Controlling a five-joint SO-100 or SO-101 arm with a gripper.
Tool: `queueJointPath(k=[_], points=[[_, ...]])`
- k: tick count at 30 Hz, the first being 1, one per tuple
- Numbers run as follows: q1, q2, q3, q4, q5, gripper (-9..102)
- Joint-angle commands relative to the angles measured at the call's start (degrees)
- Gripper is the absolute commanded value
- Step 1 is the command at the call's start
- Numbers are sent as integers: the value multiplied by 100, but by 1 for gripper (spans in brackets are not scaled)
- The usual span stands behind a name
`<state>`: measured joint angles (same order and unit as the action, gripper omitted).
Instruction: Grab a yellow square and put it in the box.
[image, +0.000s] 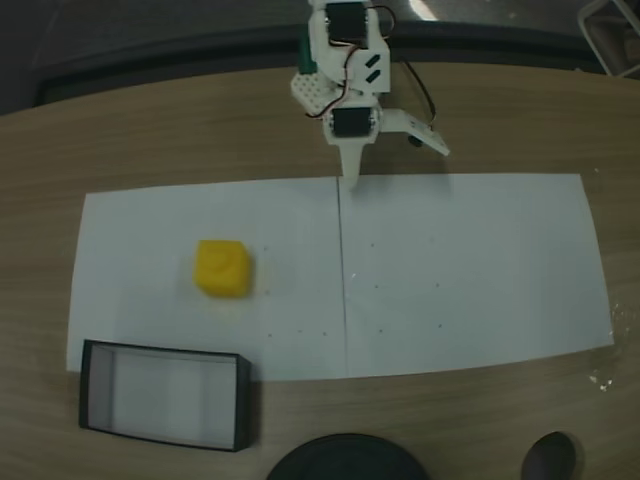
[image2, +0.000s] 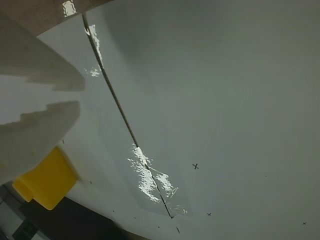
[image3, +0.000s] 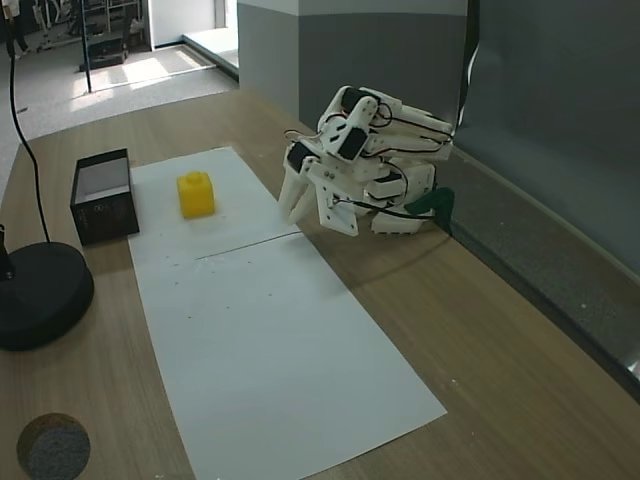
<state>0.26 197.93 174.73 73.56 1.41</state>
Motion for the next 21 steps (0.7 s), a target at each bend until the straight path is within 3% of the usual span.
queueJointPath(k=[1, 21], points=[[0, 79, -290, 44, 0, 0], [35, 79, -290, 44, 44, 0]])
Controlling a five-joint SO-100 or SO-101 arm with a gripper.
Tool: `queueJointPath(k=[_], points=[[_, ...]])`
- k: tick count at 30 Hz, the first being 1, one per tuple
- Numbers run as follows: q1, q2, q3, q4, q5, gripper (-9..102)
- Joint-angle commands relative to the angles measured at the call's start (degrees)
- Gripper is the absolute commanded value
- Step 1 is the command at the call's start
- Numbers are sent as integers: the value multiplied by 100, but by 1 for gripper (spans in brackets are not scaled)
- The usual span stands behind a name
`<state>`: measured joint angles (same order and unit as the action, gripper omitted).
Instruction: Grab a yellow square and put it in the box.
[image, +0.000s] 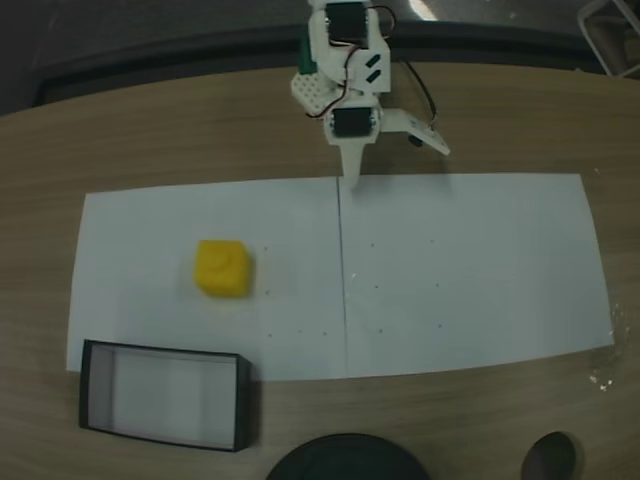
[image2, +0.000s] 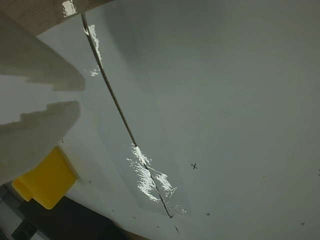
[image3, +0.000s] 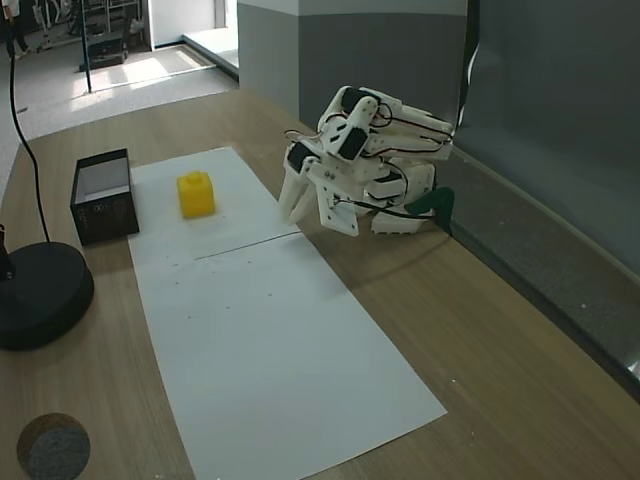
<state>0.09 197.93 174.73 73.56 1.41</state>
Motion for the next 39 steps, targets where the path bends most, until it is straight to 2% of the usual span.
queueJointPath(k=[1, 25, 29, 32, 35, 39], points=[[70, 79, -290, 44, 44, 0], [9, 79, -290, 44, -9, 0], [70, 79, -378, -387, -26, 0], [396, 79, -624, -976, -105, 7], [923, 79, -1230, -1389, -756, 19], [1406, -132, -2250, -1406, -976, 28]])
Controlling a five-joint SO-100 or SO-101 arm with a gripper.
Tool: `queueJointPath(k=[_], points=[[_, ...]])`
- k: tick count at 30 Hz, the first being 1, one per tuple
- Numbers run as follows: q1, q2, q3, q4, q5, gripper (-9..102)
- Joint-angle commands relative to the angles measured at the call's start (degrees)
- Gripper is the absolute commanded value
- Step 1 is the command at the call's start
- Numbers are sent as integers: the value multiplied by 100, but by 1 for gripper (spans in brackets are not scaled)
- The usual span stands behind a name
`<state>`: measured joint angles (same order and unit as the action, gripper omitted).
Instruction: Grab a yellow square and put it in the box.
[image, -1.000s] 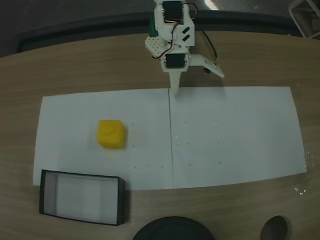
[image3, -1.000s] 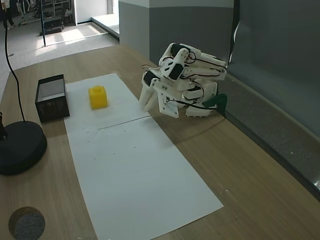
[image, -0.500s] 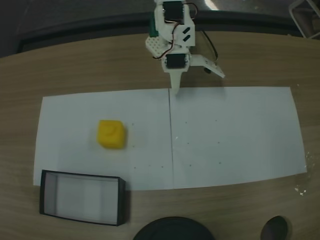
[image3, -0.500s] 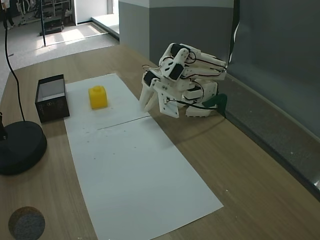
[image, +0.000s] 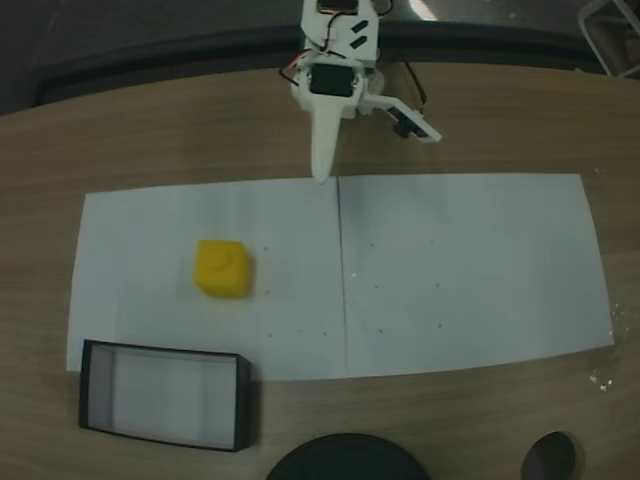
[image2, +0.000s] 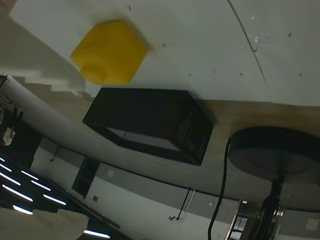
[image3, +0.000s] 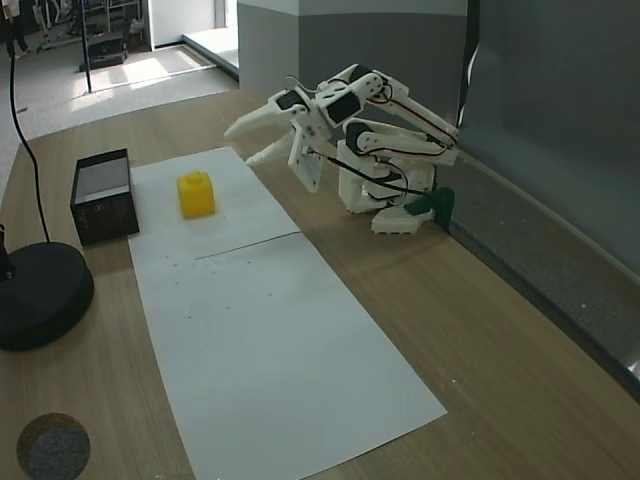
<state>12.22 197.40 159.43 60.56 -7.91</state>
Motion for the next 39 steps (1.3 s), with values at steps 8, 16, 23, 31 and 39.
queueJointPath(k=[8, 16, 23, 31, 39], points=[[958, -2558, -2250, 237, -44, 39], [1336, -6460, -4843, 1397, 53, 40], [1459, -9325, -6724, 2443, 44, 40], [1749, -11057, -7682, 2417, -149, 40], [2021, -12129, -8218, 2250, -167, 40]])
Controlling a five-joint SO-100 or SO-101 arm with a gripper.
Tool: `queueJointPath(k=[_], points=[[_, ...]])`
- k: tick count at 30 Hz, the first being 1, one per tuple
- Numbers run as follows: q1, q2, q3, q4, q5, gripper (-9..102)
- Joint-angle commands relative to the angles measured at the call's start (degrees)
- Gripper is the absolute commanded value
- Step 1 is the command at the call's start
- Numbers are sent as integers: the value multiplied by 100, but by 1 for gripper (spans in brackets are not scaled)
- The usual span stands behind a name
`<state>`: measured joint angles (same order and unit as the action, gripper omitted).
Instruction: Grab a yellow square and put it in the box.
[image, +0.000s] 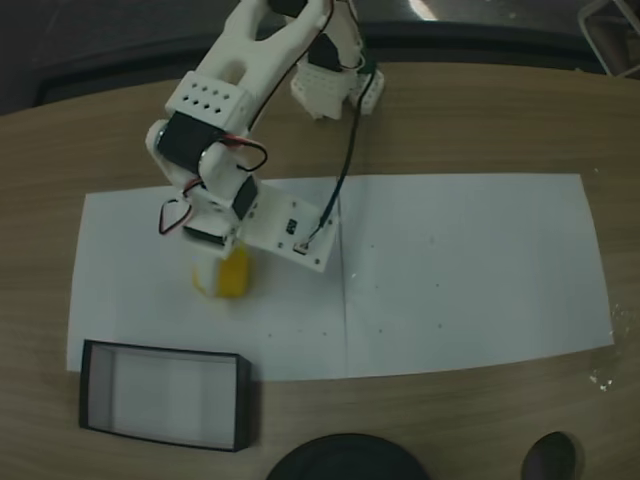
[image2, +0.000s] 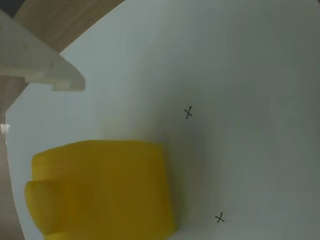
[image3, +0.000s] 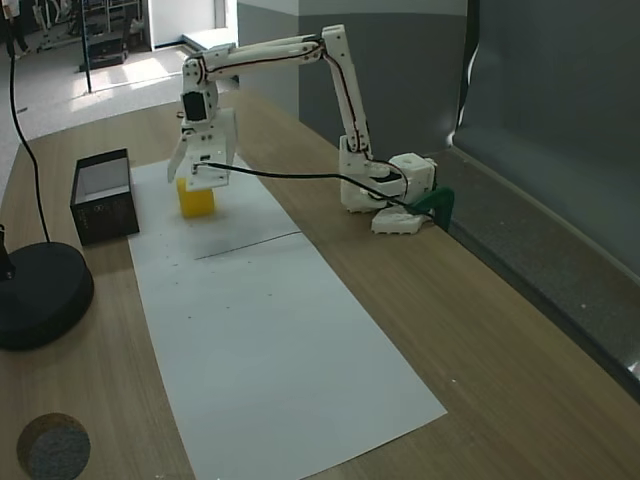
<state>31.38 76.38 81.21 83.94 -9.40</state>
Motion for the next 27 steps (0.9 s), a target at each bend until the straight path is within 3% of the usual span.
queueJointPath(k=[1, 7, 14, 19, 27], points=[[149, -141, -457, -123, -26, 40], [246, -650, -624, -123, -343, 36], [123, -677, -633, -123, -343, 12], [62, -659, -1160, -70, -281, 11], [-9, 422, -3867, 545, -185, 11]])
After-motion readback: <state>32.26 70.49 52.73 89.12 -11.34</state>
